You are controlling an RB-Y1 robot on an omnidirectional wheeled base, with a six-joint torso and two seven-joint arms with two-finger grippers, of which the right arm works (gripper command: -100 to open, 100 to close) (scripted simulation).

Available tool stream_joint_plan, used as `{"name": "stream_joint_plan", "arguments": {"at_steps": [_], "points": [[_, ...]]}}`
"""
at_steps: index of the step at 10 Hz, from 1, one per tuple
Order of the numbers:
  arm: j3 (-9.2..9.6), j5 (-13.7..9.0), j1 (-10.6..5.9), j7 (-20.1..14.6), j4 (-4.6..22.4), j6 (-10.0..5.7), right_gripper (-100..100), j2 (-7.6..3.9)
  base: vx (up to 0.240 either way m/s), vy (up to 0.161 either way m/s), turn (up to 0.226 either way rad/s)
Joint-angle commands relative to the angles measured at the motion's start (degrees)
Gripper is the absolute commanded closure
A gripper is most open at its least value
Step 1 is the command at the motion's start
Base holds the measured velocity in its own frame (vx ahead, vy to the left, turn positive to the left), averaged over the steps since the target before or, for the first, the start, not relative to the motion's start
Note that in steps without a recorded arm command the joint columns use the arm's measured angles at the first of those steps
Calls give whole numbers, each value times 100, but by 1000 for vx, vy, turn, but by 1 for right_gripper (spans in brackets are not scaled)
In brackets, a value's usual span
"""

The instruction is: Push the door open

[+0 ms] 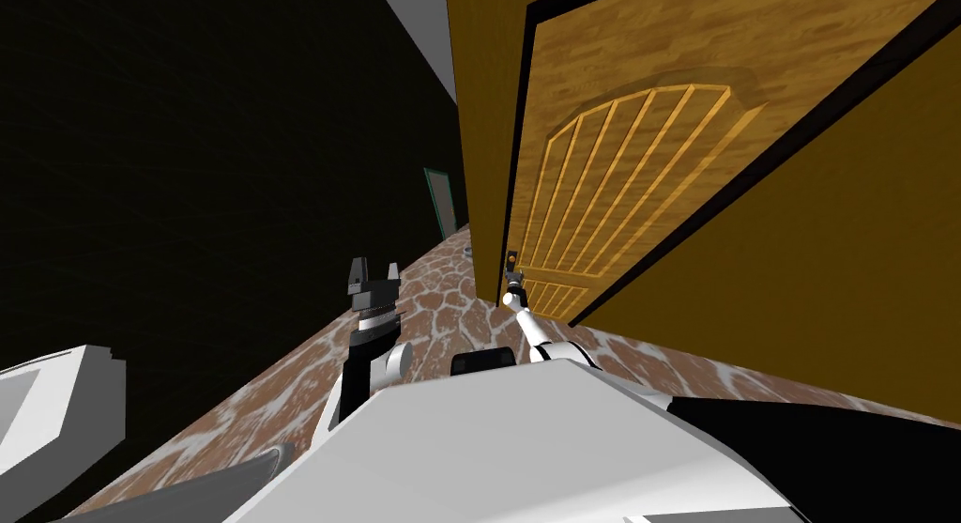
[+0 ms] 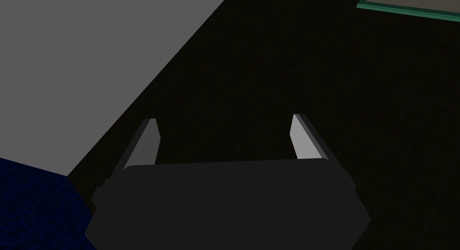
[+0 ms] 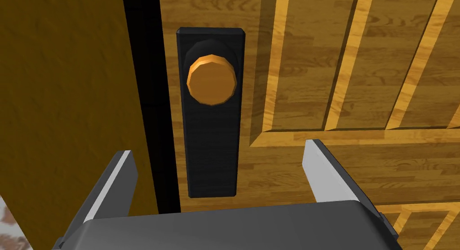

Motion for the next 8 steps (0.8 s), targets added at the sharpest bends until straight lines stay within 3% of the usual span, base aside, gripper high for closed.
{"name": "stream_joint_plan", "arguments": {"at_steps": [1, 2, 4, 6, 8], "points": [[0, 0, 0, 0, 0, 0, -100, 0, -18, -1, 11], [-4, -19, 3, -39, 7, -6, -100, -171, 86, -31, 21], [-12, -25, 6, -58, 16, -15, -100, -308, 175, -56, 23], [-21, -32, 11, -79, 27, -26, -100, -354, 195, -55, 29], [-30, -39, 15, -98, 37, -37, -100, -293, 197, -90, 21]]}}
